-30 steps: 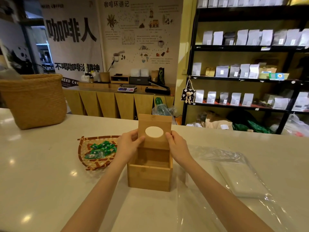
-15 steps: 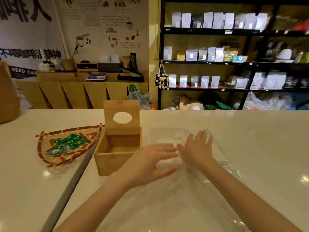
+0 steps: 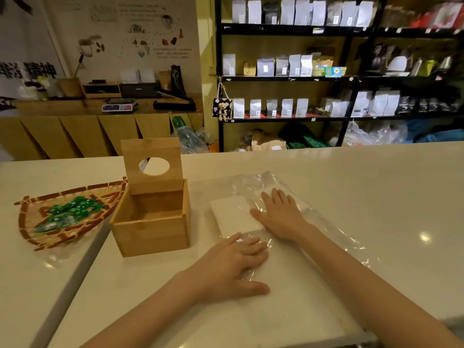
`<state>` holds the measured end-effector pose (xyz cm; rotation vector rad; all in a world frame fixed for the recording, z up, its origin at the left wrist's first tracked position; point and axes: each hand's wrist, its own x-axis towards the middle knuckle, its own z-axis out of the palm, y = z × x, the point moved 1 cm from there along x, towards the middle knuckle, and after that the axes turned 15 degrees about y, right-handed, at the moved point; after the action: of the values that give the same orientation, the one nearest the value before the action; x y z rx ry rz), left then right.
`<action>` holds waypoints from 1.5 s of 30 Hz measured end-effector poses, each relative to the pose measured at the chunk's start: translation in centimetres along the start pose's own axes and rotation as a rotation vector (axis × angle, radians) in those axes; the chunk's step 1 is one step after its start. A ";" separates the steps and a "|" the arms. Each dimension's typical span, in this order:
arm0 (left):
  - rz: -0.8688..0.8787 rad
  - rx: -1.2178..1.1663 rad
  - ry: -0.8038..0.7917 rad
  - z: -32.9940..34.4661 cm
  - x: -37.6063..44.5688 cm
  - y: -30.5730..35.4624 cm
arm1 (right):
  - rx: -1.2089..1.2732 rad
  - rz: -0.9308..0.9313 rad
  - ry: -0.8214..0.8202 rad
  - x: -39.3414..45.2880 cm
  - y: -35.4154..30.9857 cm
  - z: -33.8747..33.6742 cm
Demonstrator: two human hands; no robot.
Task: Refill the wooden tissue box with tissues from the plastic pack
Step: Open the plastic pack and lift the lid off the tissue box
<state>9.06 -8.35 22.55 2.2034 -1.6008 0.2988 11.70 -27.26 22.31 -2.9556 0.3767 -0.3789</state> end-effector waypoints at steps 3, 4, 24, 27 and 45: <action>0.009 -0.001 0.037 0.7 0.9 0.7 | 0.082 -0.034 0.013 0.0 0.5 -0.4; -0.003 0.005 0.036 1.0 1.0 0.9 | 0.151 -0.036 0.040 -0.2 0.6 -0.8; -0.393 -0.263 0.285 -1.4 3.7 -0.6 | 0.136 -0.409 -0.014 -12.5 0.4 -3.2; -0.646 -0.204 0.244 -1.9 5.7 -2.9 | 0.085 -0.409 0.021 -10.2 -1.3 -1.5; -0.759 -0.013 0.033 0.8 6.1 -5.5 | 0.048 -0.341 0.076 -12.9 -0.2 -2.9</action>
<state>16.22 -12.51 23.17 2.5765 -0.6490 0.0943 -1.07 -24.01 22.17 -2.9613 -0.1315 -0.5295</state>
